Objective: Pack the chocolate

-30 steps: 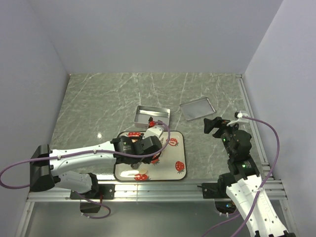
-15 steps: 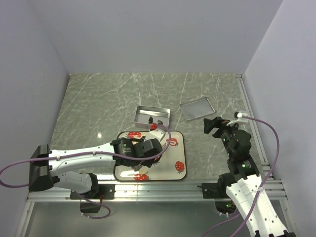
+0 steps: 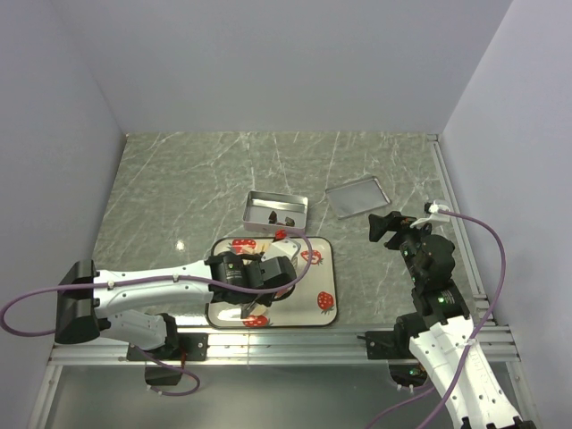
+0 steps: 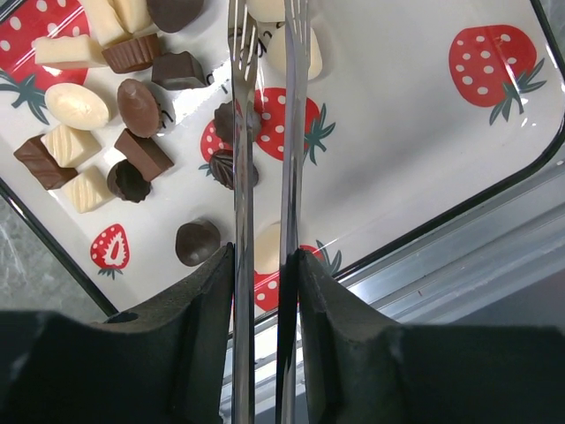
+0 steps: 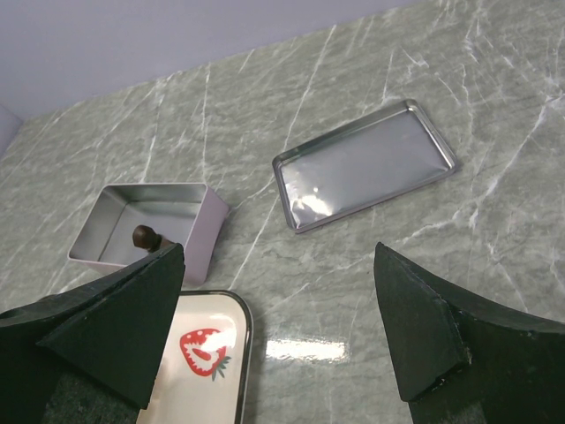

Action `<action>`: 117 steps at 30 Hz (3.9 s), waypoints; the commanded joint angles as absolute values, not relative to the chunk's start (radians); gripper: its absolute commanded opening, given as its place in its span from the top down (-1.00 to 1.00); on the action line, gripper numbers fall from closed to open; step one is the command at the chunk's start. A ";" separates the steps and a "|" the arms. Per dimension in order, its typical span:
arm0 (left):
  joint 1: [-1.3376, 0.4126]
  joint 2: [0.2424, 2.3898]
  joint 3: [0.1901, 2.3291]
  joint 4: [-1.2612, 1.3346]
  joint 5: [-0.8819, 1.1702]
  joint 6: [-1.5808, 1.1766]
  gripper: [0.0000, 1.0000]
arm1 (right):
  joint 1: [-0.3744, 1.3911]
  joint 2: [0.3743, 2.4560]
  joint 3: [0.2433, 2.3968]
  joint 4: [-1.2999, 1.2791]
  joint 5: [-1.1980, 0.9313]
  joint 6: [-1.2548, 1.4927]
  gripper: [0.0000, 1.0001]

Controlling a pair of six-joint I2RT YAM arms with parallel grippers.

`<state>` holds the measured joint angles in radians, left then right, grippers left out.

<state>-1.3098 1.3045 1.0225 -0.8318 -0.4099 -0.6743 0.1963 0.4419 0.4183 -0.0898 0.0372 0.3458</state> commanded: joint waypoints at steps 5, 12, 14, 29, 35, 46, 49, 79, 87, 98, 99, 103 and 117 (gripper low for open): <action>-1.316 1.279 1.060 -0.816 -0.448 -0.666 0.33 | 0.192 0.442 0.423 -0.052 0.044 0.330 -0.88; -1.253 1.290 1.062 -0.738 -0.437 -0.582 0.33 | 0.192 0.442 0.423 -0.054 0.043 0.330 -0.88; -1.198 1.282 1.057 -0.718 -0.420 -0.543 0.34 | 0.193 0.442 0.423 -0.052 0.041 0.330 -0.88; -0.977 1.201 1.118 -0.689 -0.385 -0.391 0.35 | 0.192 0.443 0.420 -0.046 0.034 0.330 -0.88; -0.907 1.204 1.123 -0.675 -0.373 -0.368 0.35 | 0.192 0.437 0.419 -0.049 0.038 0.330 -0.88; -0.868 1.221 1.120 -0.672 -0.376 -0.359 -0.02 | 0.190 0.451 0.417 -0.040 0.026 0.330 -0.88; -0.867 1.221 1.118 -0.670 -0.373 -0.357 -0.02 | 0.193 0.449 0.417 -0.040 0.026 0.330 -0.88; -1.077 1.108 1.104 -0.859 -0.206 -0.479 0.04 | 0.192 0.495 0.426 -0.034 0.035 0.327 -0.88; -1.114 1.152 1.138 -0.971 -0.149 -0.518 0.04 | 0.192 0.485 0.425 -0.032 0.034 0.327 -0.88; -1.141 1.170 1.140 -0.983 -0.127 -0.522 0.04 | 0.192 0.494 0.426 -0.031 0.032 0.327 -0.88; -1.141 1.175 1.141 -0.982 -0.124 -0.522 0.03 | 0.193 0.494 0.425 -0.031 0.034 0.327 -0.88; -1.152 1.206 1.149 -0.976 -0.127 -0.512 0.03 | 0.192 0.492 0.426 -0.031 0.032 0.327 -0.88; -1.157 1.259 1.167 -0.946 -0.127 -0.489 0.04 | 0.192 0.488 0.423 -0.031 0.028 0.327 -0.88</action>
<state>-1.1500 1.2564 1.1217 -0.9760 -0.1356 -0.5087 0.1963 0.4927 0.4183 -0.0673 0.0330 0.3424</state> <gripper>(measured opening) 0.484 0.939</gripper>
